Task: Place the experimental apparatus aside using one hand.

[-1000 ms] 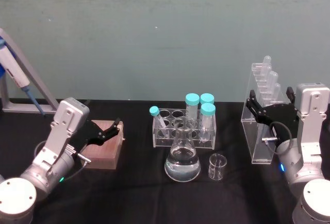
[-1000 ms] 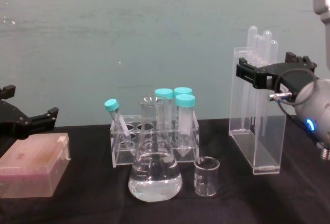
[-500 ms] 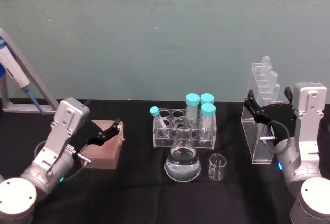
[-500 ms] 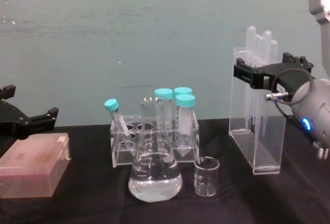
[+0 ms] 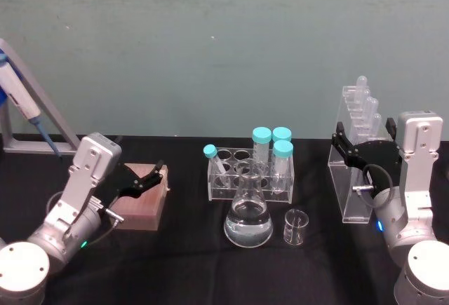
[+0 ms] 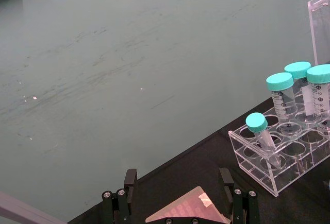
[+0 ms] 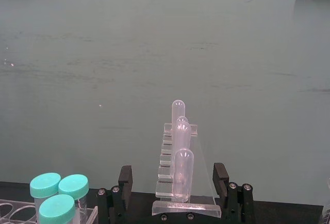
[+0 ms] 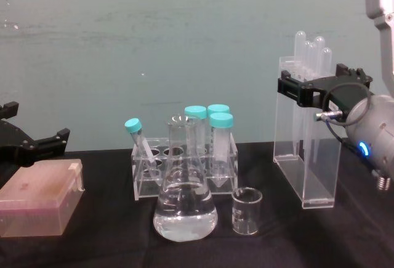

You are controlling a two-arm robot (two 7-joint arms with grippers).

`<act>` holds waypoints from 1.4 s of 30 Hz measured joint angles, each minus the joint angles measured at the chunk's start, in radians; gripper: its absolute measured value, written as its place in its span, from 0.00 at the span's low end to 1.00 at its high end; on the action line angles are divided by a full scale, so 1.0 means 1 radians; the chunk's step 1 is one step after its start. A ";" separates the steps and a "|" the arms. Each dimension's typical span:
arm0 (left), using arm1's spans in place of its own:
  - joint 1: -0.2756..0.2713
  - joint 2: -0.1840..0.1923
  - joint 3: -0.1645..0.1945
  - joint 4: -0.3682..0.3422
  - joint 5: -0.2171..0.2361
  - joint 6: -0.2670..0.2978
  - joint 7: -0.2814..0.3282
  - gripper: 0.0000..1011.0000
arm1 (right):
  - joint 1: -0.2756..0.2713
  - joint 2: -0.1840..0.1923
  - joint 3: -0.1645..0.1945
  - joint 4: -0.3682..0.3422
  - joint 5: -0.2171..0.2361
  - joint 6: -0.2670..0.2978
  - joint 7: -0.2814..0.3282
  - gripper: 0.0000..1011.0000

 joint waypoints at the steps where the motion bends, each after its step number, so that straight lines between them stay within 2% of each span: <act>1: 0.000 0.000 0.000 0.000 0.000 0.000 0.000 0.99 | 0.000 0.000 0.001 0.000 -0.001 0.000 0.001 0.99; 42: 0.000 0.000 0.000 0.000 0.000 0.000 0.000 0.99 | 0.014 -0.006 0.010 0.018 -0.009 -0.005 0.012 0.99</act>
